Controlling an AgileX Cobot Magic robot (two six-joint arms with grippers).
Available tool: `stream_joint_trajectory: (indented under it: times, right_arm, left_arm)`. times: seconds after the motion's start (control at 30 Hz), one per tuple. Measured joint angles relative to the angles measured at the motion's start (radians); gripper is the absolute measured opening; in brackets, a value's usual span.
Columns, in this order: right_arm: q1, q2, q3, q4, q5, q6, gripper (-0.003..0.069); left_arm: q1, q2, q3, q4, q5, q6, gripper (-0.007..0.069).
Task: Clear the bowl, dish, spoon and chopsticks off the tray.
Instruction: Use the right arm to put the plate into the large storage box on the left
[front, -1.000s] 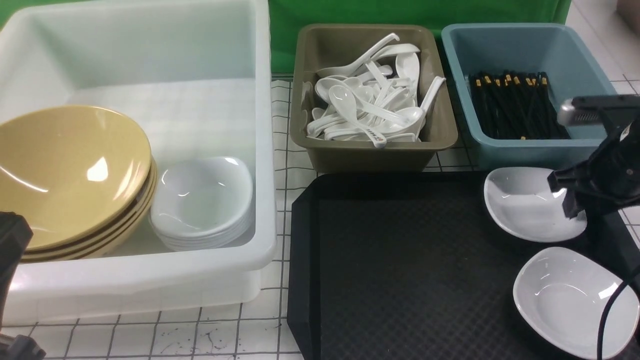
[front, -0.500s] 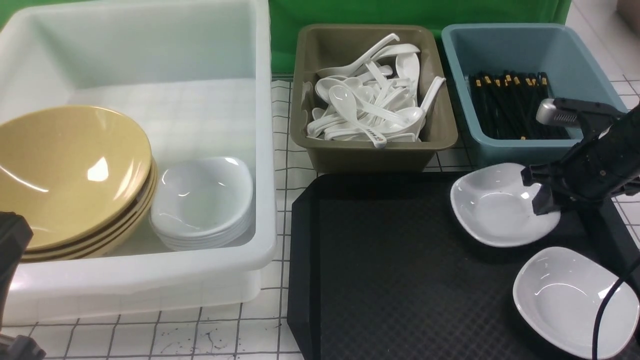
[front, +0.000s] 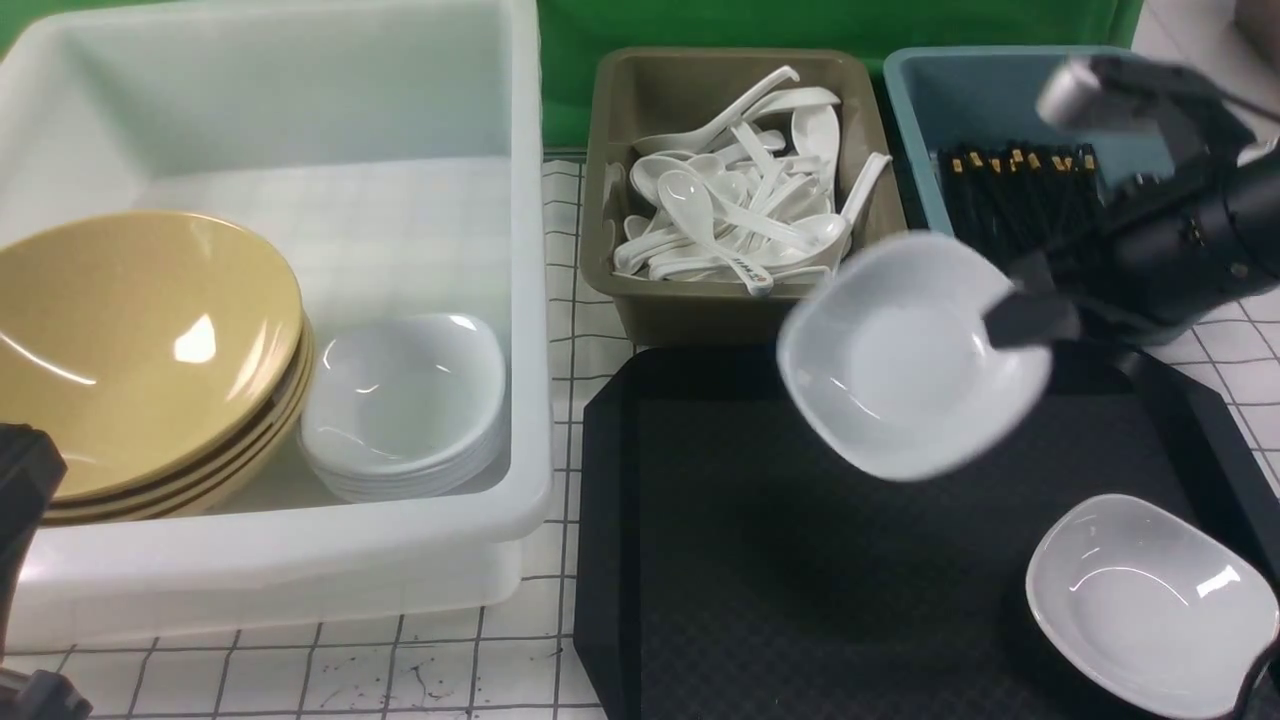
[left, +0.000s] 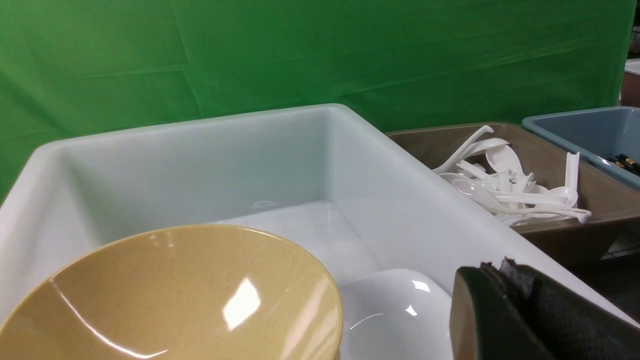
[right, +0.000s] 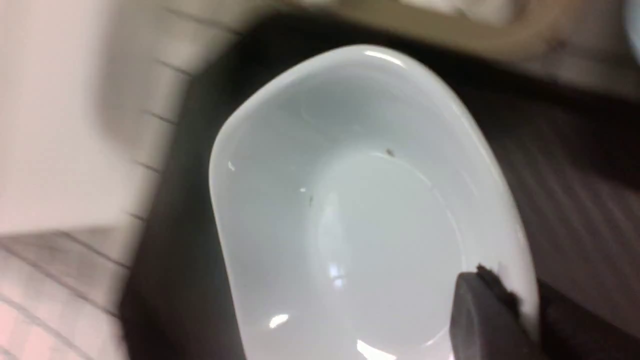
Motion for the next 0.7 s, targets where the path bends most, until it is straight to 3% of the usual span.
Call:
stream_joint_trajectory:
  times: [0.17, 0.33, 0.5, 0.57, 0.7]
  right_arm:
    - [0.316, 0.001, -0.077, 0.128, -0.246, -0.016, 0.0071]
    - [0.503, 0.172, -0.23, 0.148, -0.386, -0.011, 0.0071]
    - [0.537, 0.376, -0.422, 0.035, -0.34, 0.128, 0.0077]
    - [0.539, 0.445, -0.5, -0.1, -0.265, 0.246, 0.0086]
    - [0.549, 0.497, -0.587, -0.246, -0.207, 0.394, 0.0128]
  left_arm:
    - [0.0, 0.0, 0.0, -0.001, -0.018, 0.0, -0.0006]
    - [0.0, 0.0, 0.019, -0.004, -0.034, 0.0, -0.0006]
    - [0.0, 0.0, 0.037, -0.02, -0.04, 0.0, -0.0006]
    - [0.0, 0.0, 0.038, -0.027, -0.042, 0.0, -0.0006]
    - [0.0, 0.0, 0.038, -0.029, -0.045, 0.0, -0.0006]
